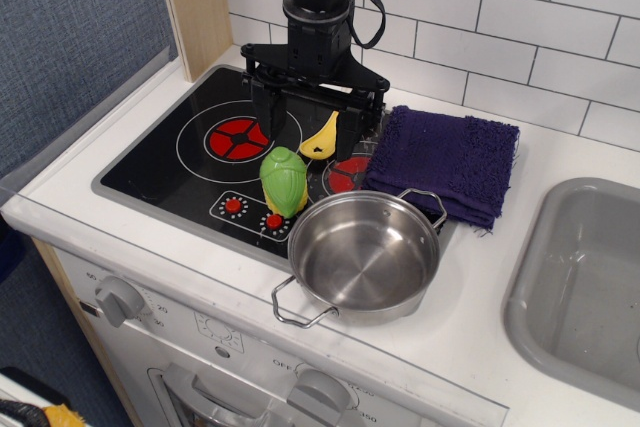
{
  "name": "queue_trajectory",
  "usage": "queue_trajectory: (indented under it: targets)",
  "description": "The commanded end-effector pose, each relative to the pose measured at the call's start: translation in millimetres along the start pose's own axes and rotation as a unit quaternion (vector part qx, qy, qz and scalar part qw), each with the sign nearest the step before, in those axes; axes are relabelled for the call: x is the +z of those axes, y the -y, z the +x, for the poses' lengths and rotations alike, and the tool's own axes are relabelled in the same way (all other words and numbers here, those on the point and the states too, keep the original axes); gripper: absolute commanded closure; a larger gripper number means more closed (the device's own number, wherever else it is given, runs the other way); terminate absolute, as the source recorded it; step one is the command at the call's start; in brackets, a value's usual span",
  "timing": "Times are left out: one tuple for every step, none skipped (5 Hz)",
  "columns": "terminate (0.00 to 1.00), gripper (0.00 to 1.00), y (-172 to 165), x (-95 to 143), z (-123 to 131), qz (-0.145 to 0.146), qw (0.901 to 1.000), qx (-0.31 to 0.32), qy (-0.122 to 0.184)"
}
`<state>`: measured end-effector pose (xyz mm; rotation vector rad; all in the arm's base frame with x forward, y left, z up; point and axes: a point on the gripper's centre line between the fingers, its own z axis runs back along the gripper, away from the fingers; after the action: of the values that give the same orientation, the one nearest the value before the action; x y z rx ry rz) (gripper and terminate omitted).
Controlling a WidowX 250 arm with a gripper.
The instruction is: PLACE THE BRUSH AT THE LEFT SIDE CORNER OF THE STOVE
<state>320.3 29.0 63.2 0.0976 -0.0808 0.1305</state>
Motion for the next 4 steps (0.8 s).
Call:
queue_trajectory:
  targets:
    - [0.0,0.0,0,0,0,0.0,1.0,0.0,0.0]
    - [0.0,0.0,-2,-4,29,-0.005,1.0,0.007,-0.001]
    - [0.0,0.0,-2,-12,52,-0.012,0.9999,0.008,-0.004]
    - [0.0,0.0,-6,-24,65,-0.006,0.9998,0.012,-0.013]
